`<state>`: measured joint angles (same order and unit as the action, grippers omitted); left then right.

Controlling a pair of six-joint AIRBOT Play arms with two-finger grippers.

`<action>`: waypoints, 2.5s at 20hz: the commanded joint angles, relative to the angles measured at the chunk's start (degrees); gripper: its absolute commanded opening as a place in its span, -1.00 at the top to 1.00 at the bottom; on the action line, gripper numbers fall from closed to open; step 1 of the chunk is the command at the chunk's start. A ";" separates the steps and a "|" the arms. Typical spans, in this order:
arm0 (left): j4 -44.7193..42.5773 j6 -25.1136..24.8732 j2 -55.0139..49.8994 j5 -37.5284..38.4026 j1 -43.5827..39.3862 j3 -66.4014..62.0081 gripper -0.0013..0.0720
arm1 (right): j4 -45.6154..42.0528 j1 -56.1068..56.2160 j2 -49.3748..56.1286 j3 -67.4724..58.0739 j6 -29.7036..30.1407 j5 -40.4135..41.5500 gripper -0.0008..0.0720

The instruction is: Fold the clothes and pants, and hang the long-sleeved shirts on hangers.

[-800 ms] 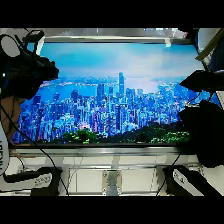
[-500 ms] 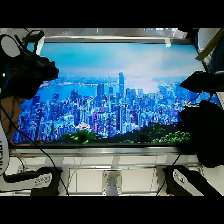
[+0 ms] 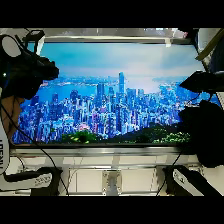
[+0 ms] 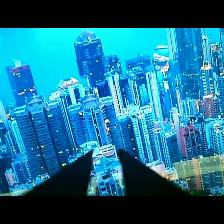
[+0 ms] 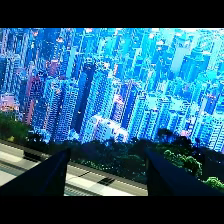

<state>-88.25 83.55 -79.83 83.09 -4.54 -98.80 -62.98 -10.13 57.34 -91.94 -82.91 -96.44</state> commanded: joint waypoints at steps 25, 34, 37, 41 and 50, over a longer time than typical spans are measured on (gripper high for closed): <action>38.07 -9.14 4.09 -20.33 101.18 38.73 -0.79 | -0.04 0.04 0.33 -0.07 -0.35 5.42 -0.42; 50.86 -14.16 -10.51 -19.04 100.24 38.71 -0.79 | 0.00 0.04 0.31 -0.07 -3.54 7.54 -0.42; 54.90 -16.31 -13.64 -19.26 96.63 38.71 -0.75 | -0.02 0.04 0.31 -0.07 -3.56 7.63 -0.42; 59.84 -21.73 -13.77 -15.34 92.24 38.51 0.94 | -0.11 0.04 0.26 -0.11 -3.54 7.58 -0.42; 78.01 -27.43 12.79 -6.49 80.17 38.53 0.95 | -13.38 0.04 0.20 -0.13 3.45 7.58 -0.42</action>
<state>-13.74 57.01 -76.97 75.16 80.95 -60.23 -69.93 -10.13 57.56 -92.01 -83.48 -88.86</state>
